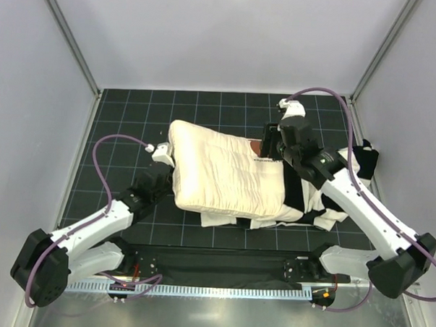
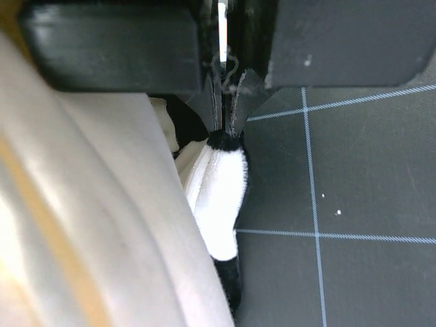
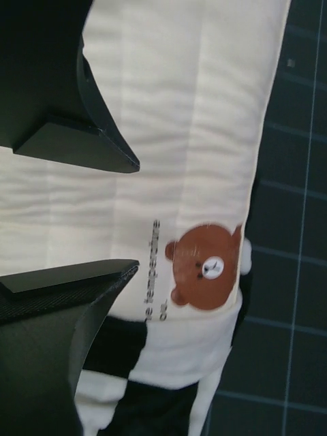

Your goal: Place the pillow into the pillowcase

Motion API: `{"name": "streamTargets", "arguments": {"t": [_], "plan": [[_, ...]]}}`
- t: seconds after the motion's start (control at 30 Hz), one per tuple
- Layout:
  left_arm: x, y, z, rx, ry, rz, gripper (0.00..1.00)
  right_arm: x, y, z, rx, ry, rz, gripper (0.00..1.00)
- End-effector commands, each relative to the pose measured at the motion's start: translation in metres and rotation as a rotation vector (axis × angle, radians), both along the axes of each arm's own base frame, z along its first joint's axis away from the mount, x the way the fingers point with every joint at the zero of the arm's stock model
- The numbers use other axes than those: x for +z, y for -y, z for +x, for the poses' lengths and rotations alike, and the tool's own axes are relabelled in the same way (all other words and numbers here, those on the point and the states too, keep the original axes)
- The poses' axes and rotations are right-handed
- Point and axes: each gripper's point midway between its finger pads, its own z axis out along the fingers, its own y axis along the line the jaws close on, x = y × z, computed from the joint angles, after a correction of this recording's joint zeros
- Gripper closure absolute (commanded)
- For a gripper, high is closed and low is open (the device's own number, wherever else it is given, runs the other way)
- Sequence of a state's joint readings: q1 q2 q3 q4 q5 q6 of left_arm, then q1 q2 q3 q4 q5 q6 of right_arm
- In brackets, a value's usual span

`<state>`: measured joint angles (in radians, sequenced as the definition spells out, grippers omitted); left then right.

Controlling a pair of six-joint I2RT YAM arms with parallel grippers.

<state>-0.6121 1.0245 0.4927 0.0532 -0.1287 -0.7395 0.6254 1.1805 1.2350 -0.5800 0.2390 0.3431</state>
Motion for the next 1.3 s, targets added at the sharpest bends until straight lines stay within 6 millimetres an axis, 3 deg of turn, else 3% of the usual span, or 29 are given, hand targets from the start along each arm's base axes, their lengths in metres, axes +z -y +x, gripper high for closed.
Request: {"name": "streamTargets", "arguments": {"t": [0.0,0.13,0.23,0.37,0.53,0.63,0.7,0.77,0.87,0.93,1.03,1.13,1.27], "plan": [[0.023,-0.015,0.016,0.062,0.12,0.035,1.0,-0.047,0.057,0.012,-0.192,-0.093,-0.182,0.41],[0.025,-0.018,0.015,0.067,0.128,0.048,1.0,-0.084,0.091,0.027,-0.318,-0.184,-0.287,0.41],[0.03,-0.02,0.014,0.07,0.141,0.046,1.0,-0.112,0.106,0.041,-0.371,-0.261,-0.32,0.48],[0.038,-0.022,0.012,0.063,0.159,0.054,1.0,-0.13,0.108,0.057,-0.402,-0.3,-0.355,0.51],[0.045,-0.022,0.012,0.051,0.167,0.069,1.0,-0.143,0.094,0.072,-0.364,-0.349,-0.348,0.54],[0.051,-0.021,0.012,0.043,0.176,0.067,1.0,-0.148,0.088,0.073,-0.335,-0.356,-0.331,0.69],[0.058,-0.02,0.013,0.04,0.19,0.063,1.0,-0.143,0.082,0.074,-0.306,-0.344,-0.307,0.91],[0.061,-0.022,0.012,0.038,0.19,0.074,1.0,-0.13,0.073,0.073,-0.259,-0.32,-0.262,0.96],[0.065,-0.023,0.011,0.038,0.193,0.077,1.0,-0.112,0.068,0.07,-0.224,-0.265,-0.211,0.87],[0.067,-0.023,0.011,0.038,0.194,0.081,1.0,-0.106,0.068,0.065,-0.217,-0.25,-0.2,0.68],[0.064,-0.024,0.01,0.034,0.186,0.09,1.0,-0.107,0.07,0.063,-0.219,-0.245,-0.201,0.53],[0.065,-0.025,0.009,0.032,0.189,0.102,1.0,-0.119,0.071,0.062,-0.214,-0.263,-0.216,0.46],[0.063,-0.027,0.007,0.032,0.176,0.116,1.0,-0.142,0.08,0.063,-0.256,-0.304,-0.274,0.46]]}}
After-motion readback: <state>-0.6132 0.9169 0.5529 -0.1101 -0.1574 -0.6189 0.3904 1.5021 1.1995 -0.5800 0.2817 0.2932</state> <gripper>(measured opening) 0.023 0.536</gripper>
